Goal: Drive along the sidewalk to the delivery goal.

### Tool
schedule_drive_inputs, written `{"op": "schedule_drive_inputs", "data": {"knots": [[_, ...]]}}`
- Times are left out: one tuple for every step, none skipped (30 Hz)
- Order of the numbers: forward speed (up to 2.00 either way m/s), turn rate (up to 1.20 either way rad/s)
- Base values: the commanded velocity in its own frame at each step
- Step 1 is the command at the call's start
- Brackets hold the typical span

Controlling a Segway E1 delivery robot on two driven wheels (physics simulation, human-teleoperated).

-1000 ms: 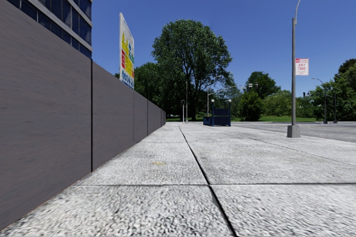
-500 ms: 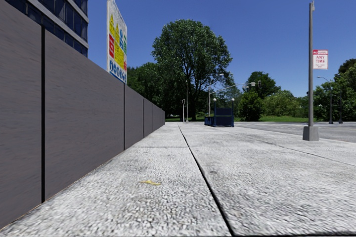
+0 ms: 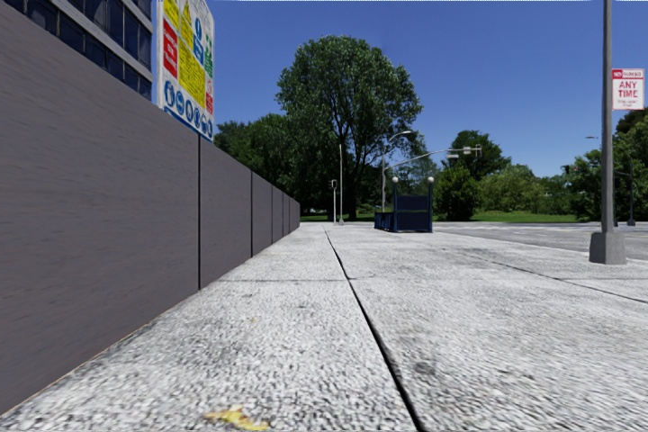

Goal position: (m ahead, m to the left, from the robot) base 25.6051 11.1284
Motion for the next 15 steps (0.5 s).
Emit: {"op": "schedule_drive_inputs", "data": {"knots": [[2.0,0.0],[2.0,0.0],[2.0,0.0],[2.0,0.0],[2.0,0.0],[2.0,0.0],[2.0,0.0],[2.0,0.0],[2.0,0.0],[2.0,0.0],[2.0,0.0],[2.0,0.0],[2.0,0.0],[2.0,0.0],[2.0,0.0]]}}
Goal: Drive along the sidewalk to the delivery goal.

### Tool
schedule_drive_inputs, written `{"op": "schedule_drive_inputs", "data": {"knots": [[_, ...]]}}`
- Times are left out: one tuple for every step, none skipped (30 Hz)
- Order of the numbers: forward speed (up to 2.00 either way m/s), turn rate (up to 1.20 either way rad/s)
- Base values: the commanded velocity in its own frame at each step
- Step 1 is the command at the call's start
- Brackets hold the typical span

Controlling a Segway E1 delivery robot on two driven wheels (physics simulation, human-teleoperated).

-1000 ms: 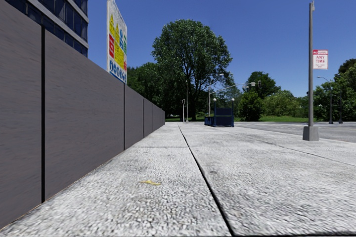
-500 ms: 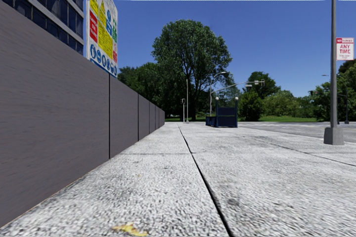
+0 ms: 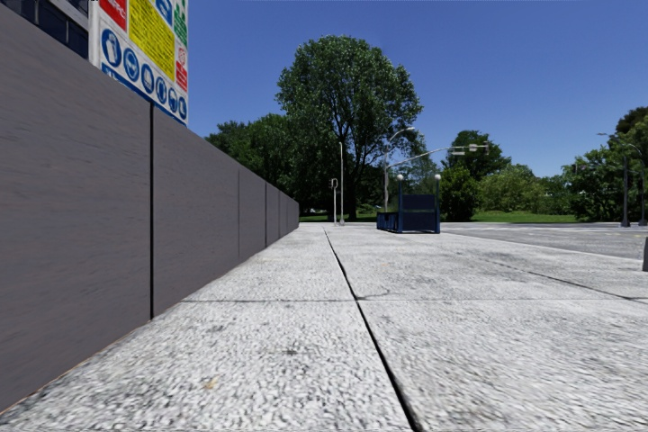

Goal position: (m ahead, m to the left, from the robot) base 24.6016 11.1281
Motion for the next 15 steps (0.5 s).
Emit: {"op": "schedule_drive_inputs", "data": {"knots": [[2.0,0.0],[2.0,0.0],[2.0,0.0],[2.0,0.0],[2.0,0.0],[2.0,0.0],[2.0,0.0],[2.0,0.0],[2.0,0.0],[2.0,0.0],[2.0,0.0],[2.0,0.0],[2.0,0.0],[2.0,0.0],[2.0,0.0]]}}
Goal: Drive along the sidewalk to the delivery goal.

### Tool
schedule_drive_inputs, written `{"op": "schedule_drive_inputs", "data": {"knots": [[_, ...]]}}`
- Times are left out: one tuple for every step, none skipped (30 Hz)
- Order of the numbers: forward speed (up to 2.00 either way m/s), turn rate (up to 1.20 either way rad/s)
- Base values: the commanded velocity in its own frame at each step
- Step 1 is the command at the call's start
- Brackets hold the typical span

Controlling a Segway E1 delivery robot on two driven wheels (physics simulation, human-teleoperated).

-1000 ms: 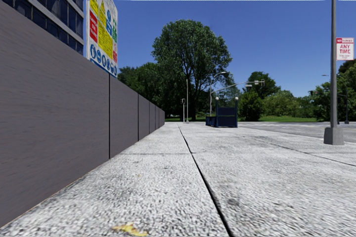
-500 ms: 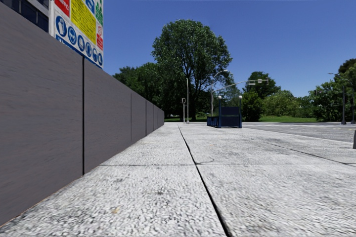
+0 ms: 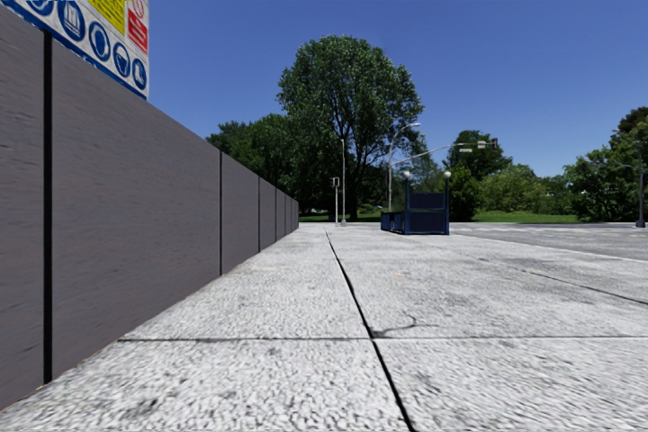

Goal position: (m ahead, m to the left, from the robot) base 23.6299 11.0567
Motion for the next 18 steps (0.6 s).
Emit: {"op": "schedule_drive_inputs", "data": {"knots": [[2.0,0.0],[2.0,0.0],[2.0,0.0],[2.0,0.0],[2.0,0.0],[2.0,0.0],[2.0,0.0],[2.0,0.0],[2.0,0.0],[2.0,0.0],[2.0,0.0],[2.0,0.0],[2.0,0.0],[2.0,0.0],[2.0,0.0],[2.0,0.0],[2.0,0.0],[2.0,0.0]]}}
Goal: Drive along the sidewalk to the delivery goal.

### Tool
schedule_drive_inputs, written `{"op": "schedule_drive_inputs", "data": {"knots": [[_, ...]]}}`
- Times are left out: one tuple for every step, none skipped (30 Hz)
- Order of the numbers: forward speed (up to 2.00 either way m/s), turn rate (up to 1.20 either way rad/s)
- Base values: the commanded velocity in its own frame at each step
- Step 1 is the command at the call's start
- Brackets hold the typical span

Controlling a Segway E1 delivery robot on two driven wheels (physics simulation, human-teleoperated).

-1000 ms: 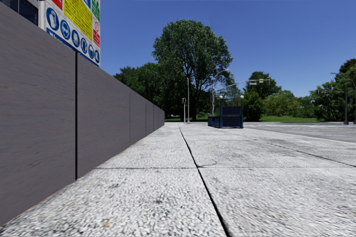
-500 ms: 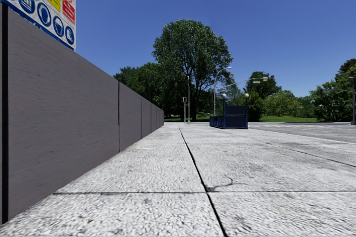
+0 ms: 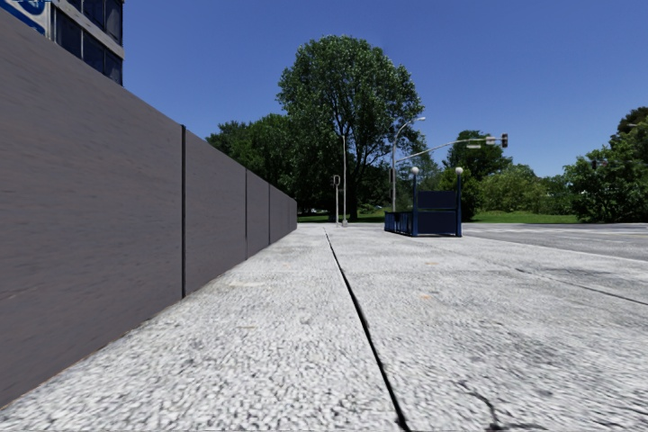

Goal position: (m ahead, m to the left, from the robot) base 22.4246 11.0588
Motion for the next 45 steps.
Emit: {"op": "schedule_drive_inputs", "data": {"knots": [[2.0,0.0],[2.0,0.0],[2.0,0.0],[2.0,0.0],[2.0,0.0],[2.0,0.0],[2.0,0.0],[2.0,0.0],[2.0,0.0],[2.0,0.0],[2.0,0.0],[2.0,0.0],[2.0,0.0],[2.0,0.0],[2.0,0.0],[2.0,0.0],[2.0,0.0],[2.0,0.0],[2.0,0.0],[2.0,0.0],[2.0,0.0],[2.0,0.0],[2.0,0.0],[2.0,0.0],[2.0,0.0],[2.0,0.0],[2.0,0.0],[2.0,0.0],[2.0,0.0],[2.0,0.0],[2.0,0.0],[2.0,0.0],[2.0,0.0],[2.0,0.0],[2.0,0.0],[2.0,0.0],[2.0,0.0],[2.0,0.0],[2.0,0.0],[2.0,0.0],[2.0,0.0],[2.0,0.0],[2.0,0.0],[2.0,0.0],[2.0,0.0]]}}
